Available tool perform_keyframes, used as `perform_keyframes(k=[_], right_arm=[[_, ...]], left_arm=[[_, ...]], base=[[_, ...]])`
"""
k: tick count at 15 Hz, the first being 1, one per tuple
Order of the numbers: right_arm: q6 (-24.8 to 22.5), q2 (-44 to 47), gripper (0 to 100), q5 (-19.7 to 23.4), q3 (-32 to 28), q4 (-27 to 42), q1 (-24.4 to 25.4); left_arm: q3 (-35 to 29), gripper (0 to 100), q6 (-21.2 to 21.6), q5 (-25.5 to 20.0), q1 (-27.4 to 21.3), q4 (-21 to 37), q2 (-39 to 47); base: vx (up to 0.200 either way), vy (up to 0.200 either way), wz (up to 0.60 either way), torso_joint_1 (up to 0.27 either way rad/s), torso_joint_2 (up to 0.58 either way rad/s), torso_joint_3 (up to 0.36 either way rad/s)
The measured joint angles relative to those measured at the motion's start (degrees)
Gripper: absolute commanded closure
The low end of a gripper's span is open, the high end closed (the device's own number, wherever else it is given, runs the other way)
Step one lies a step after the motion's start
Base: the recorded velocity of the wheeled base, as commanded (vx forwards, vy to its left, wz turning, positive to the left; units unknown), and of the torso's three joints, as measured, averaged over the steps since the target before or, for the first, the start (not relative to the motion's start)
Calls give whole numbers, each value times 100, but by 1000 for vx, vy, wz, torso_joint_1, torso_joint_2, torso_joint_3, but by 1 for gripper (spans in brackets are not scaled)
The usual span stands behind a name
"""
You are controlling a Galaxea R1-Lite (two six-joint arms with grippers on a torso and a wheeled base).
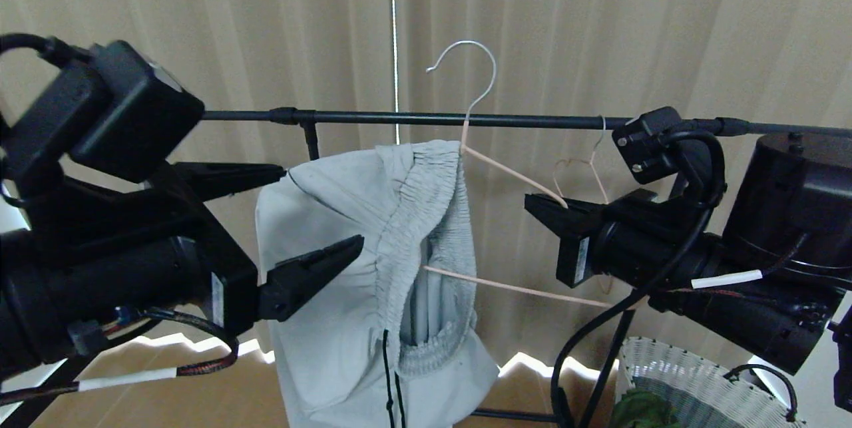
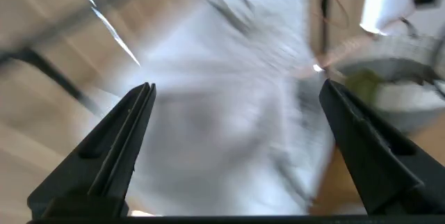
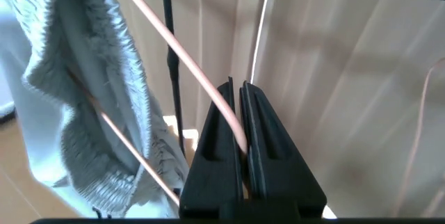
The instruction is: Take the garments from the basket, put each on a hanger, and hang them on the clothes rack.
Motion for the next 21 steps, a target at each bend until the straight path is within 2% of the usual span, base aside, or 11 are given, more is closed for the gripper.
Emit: perform_keyframes(k=[3, 4, 5, 7, 10, 14, 19, 20, 21], right_arm=[[-66, -102, 100, 254, 130, 22, -151], [-66, -116, 100, 297, 160, 22, -160], [-71, -119, 100, 304, 177, 17, -160], [-93, -119, 100, 424, 204, 12, -151], [-101, -138, 100, 618, 221, 6, -66], [-101, -160, 100, 618, 227, 1, 171], [-100, -166, 100, 616, 278, -33, 383], [-100, -166, 100, 616, 278, -33, 418], [-100, -168, 100, 616, 279, -33, 441]], left_arm=[[-22, 0, 1131, -418, 523, -336, -144], [-22, 0, 1637, -720, 761, -378, -155], [2, 0, 1949, -931, 920, -380, -140], [15, 0, 2341, -1036, 1075, -386, -9], [-11, 0, 2472, -1041, 1115, -450, 383], [-134, 0, 2482, -1013, 1229, -1085, 929], [-112, 0, 2510, -1011, 1279, -1120, 1150], [-110, 100, 2532, -1014, 1281, -1120, 1161], [-107, 100, 2538, -1017, 1281, -1120, 1169]], base=[[0, 0, 0, 0, 0, 0], [0, 0, 0, 0, 0, 0], [0, 0, 0, 0, 0, 0], [0, 0, 0, 0, 0, 0], [0, 0, 0, 0, 0, 0], [0, 0, 0, 0, 0, 0], [0, 0, 0, 0, 0, 0], [0, 0, 0, 0, 0, 0], [0, 0, 0, 0, 0, 0]])
